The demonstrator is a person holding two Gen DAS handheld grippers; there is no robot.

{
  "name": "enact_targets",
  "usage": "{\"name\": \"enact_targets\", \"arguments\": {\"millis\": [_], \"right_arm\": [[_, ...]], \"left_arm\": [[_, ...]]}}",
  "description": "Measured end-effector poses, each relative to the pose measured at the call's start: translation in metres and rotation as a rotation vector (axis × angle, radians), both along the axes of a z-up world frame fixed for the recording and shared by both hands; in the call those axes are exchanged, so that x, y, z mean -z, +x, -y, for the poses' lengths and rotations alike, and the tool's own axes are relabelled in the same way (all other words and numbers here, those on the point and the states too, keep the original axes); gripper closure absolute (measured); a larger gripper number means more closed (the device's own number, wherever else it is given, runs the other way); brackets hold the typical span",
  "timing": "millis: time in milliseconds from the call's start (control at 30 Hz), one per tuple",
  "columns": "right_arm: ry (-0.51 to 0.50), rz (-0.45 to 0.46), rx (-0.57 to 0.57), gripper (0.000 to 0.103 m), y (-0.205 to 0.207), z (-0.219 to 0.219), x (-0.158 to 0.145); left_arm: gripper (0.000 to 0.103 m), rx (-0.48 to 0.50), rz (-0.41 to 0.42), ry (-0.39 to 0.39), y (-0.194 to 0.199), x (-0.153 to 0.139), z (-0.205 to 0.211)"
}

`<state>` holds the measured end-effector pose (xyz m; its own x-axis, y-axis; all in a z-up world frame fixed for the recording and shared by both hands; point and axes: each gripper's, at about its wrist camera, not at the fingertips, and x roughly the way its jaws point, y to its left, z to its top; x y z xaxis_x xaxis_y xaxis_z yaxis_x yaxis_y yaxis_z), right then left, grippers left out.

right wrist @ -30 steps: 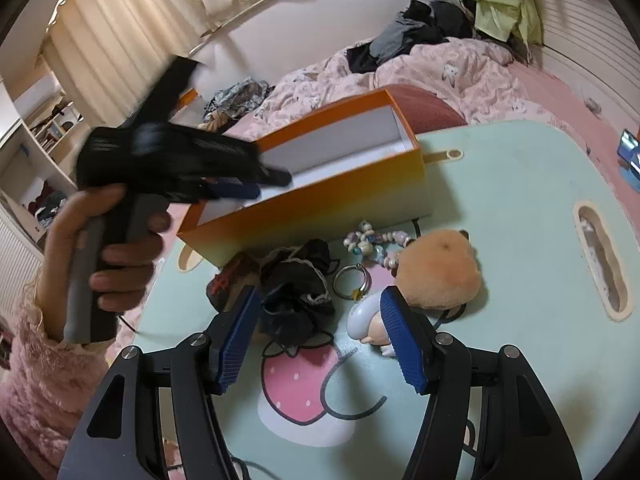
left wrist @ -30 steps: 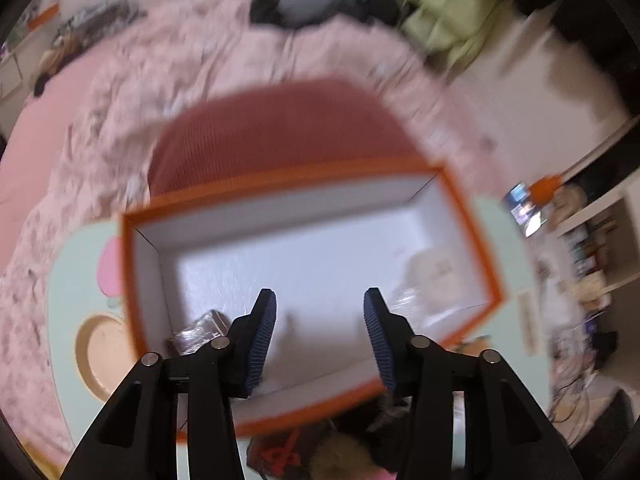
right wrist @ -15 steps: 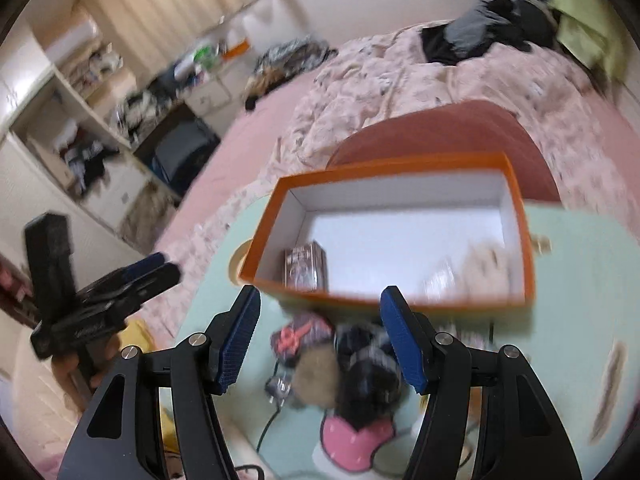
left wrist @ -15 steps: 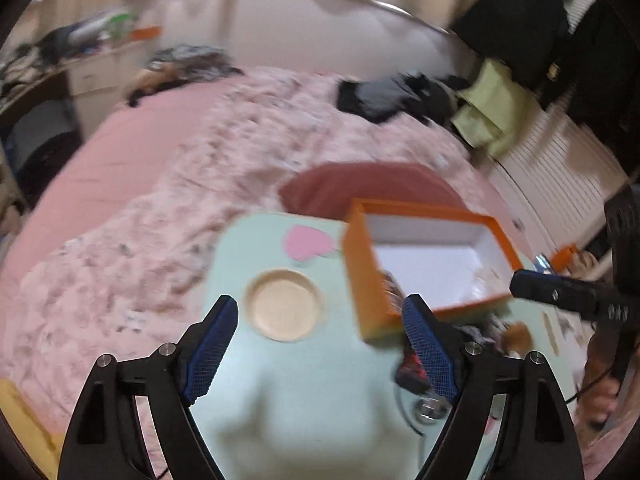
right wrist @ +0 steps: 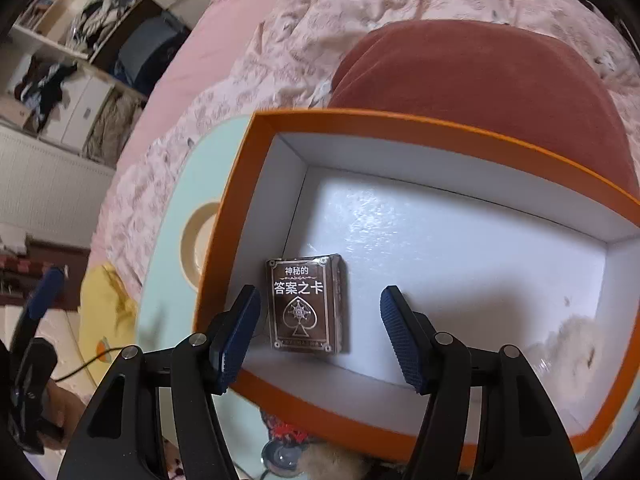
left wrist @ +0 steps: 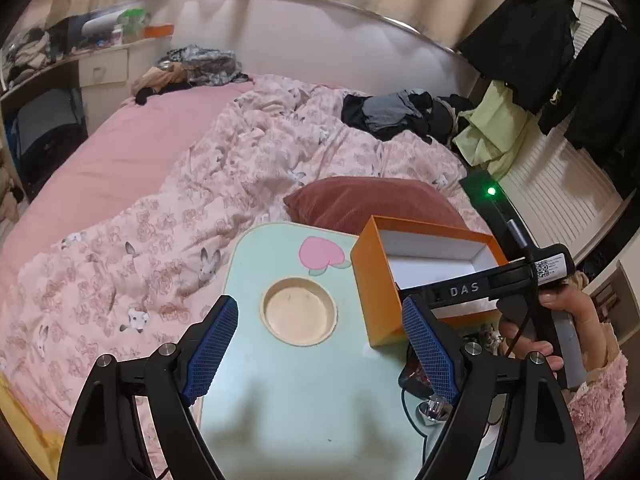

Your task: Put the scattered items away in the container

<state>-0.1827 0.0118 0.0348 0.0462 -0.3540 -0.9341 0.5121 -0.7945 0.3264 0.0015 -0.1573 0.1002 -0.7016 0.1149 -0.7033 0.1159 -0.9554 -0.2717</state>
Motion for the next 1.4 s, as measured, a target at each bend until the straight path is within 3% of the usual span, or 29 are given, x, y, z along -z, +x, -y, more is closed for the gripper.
{"name": "enact_targets", "arguments": {"millis": [133,300,367,400,567,733,900,1000,1100,1267,1400], "right_arm": [[0.057,-0.001,-0.050,0.040,0.001,0.008,0.009],[0.192,-0.100,-0.040,0.040,0.004,0.009,0.006],[0.243,-0.124,-0.016,0.057,0.001,0.003,0.005],[0.252,-0.130,-0.009,0.058,0.000,0.000,0.005],[0.224,-0.168,0.019,0.061,-0.003,-0.014,-0.001],[0.086,-0.229,0.106,0.061,-0.004,-0.048,-0.038],[-0.021,-0.351,0.131,0.061,0.037,-0.083,-0.091],[-0.058,-0.384,0.134,0.061,0.075,-0.113,-0.103],[-0.063,-0.380,0.133,0.061,0.104,-0.131,-0.087],[-0.048,-0.327,0.185,0.061,0.126,-0.145,-0.031],[-0.127,-0.335,0.241,0.061,0.134,-0.156,-0.014]], "left_arm": [[0.019,0.016,0.009,0.006,-0.001,0.003,-0.002],[0.019,0.022,0.015,-0.004,-0.001,0.005,-0.007],[0.019,0.024,0.016,-0.004,-0.001,0.004,-0.008],[0.019,0.024,0.016,-0.005,-0.001,0.005,-0.008],[0.019,0.026,0.021,-0.002,-0.001,0.006,-0.008],[0.019,0.026,0.023,-0.002,-0.001,0.007,-0.010],[0.019,0.034,0.037,-0.004,-0.002,0.011,-0.013],[0.019,0.042,0.048,-0.003,-0.003,0.014,-0.017],[0.019,0.059,0.059,-0.004,-0.005,0.016,-0.023],[0.019,0.100,0.073,-0.021,-0.007,0.019,-0.042],[0.019,0.131,0.079,-0.032,-0.010,0.020,-0.057]]}}
